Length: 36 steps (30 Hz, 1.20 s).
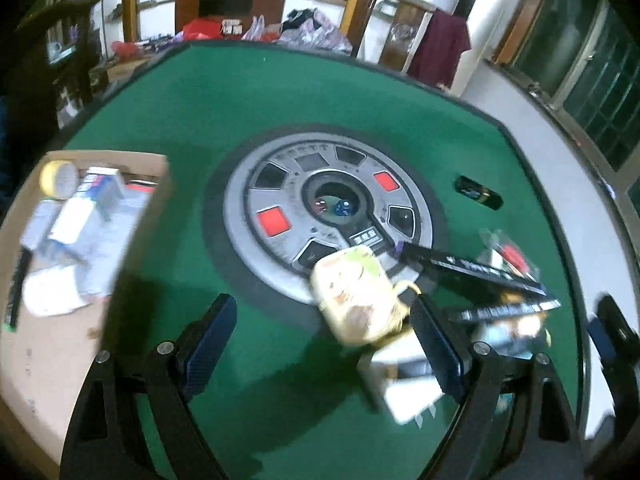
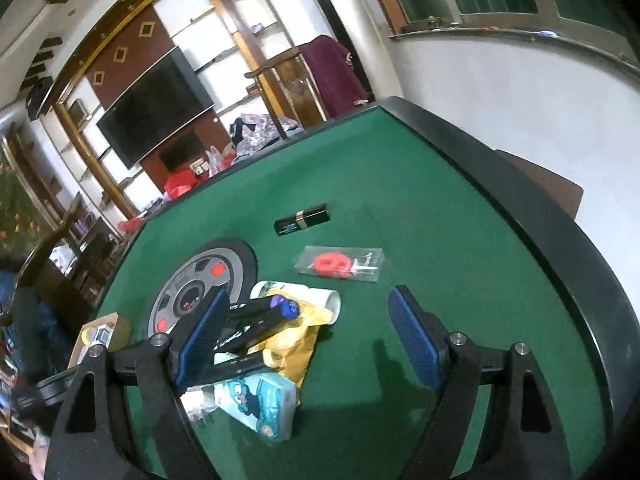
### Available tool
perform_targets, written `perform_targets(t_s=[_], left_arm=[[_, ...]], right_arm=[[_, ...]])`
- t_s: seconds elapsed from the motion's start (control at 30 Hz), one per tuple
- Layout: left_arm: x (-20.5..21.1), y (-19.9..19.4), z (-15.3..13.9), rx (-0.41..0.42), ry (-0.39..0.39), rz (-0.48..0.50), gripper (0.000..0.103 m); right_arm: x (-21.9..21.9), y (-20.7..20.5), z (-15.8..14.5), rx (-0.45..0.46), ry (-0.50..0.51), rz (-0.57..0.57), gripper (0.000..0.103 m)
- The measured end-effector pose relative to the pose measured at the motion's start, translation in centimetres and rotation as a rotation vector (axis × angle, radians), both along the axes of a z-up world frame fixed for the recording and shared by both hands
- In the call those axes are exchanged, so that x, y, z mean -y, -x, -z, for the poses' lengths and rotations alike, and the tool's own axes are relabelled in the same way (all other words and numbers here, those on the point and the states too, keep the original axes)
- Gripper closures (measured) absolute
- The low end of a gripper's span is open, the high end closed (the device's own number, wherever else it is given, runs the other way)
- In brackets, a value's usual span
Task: Organize objects
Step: 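Grasp the yellow keychain pouch with the left gripper and lift it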
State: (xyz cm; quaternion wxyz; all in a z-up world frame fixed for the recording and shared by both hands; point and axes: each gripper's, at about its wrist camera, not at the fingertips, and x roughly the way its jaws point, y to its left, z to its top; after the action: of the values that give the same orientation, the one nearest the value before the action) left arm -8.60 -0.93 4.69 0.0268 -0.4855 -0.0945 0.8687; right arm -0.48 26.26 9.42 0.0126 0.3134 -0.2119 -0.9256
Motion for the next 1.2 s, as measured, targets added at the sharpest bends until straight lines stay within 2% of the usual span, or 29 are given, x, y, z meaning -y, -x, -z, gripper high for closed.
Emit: perform_targets(t_s=[0.17, 0.37, 0.43, 0.47, 0.5, 0.57, 0.6, 0.8, 0.93, 1.1, 1.2], left_arm=[[-1.9, 1.9, 1.9, 0.021, 0.127, -0.016, 0.018], [-2.4, 2.1, 3.6, 0.029, 0.186, -0.02, 0.017], [-2.6, 1.7, 3.6, -0.001, 0.206, -0.008, 0.017], [-2.7, 1.4, 3.6, -0.014, 0.211, 0.002, 0.023], [-2.6, 1.2, 3.5, -0.022, 0.193, 0.02, 0.028], [-2.8, 0.6, 3.1, -0.042, 0.192, 0.047, 0.058], [-2.8, 0.3, 3.0, -0.041, 0.191, 0.065, 0.062], [-0.9, -1.2, 2.0, -0.046, 0.111, 0.093, 0.062], [1.6, -3.3, -0.2, -0.078, 0.036, 0.088, 0.062], [4.9, -7.9, -3.6, -0.153, -0.04, 0.078, 0.062], [6.2, -10.4, -4.9, -0.212, -0.036, 0.072, 0.062]], right_arm=[[0.2, -0.1, -0.3, -0.003, -0.008, -0.009, 0.021], [0.8, -0.2, -0.1, 0.005, -0.012, -0.026, 0.021], [1.1, -0.1, 0.0, 0.011, -0.023, -0.031, 0.021], [1.2, 0.0, 0.0, 0.012, -0.027, -0.031, 0.021], [1.2, -0.1, 0.0, 0.012, -0.03, -0.032, 0.021], [1.3, 0.1, 0.1, 0.011, -0.036, -0.031, 0.021], [1.4, 0.1, 0.1, 0.013, -0.039, -0.031, 0.021], [1.4, 0.4, 0.5, 0.028, -0.036, -0.033, 0.021], [1.7, 0.6, 0.7, 0.022, -0.041, -0.051, 0.021], [2.4, 0.8, 1.3, 0.029, -0.051, -0.078, 0.021], [2.7, 0.6, 1.6, 0.033, -0.046, -0.084, 0.021]])
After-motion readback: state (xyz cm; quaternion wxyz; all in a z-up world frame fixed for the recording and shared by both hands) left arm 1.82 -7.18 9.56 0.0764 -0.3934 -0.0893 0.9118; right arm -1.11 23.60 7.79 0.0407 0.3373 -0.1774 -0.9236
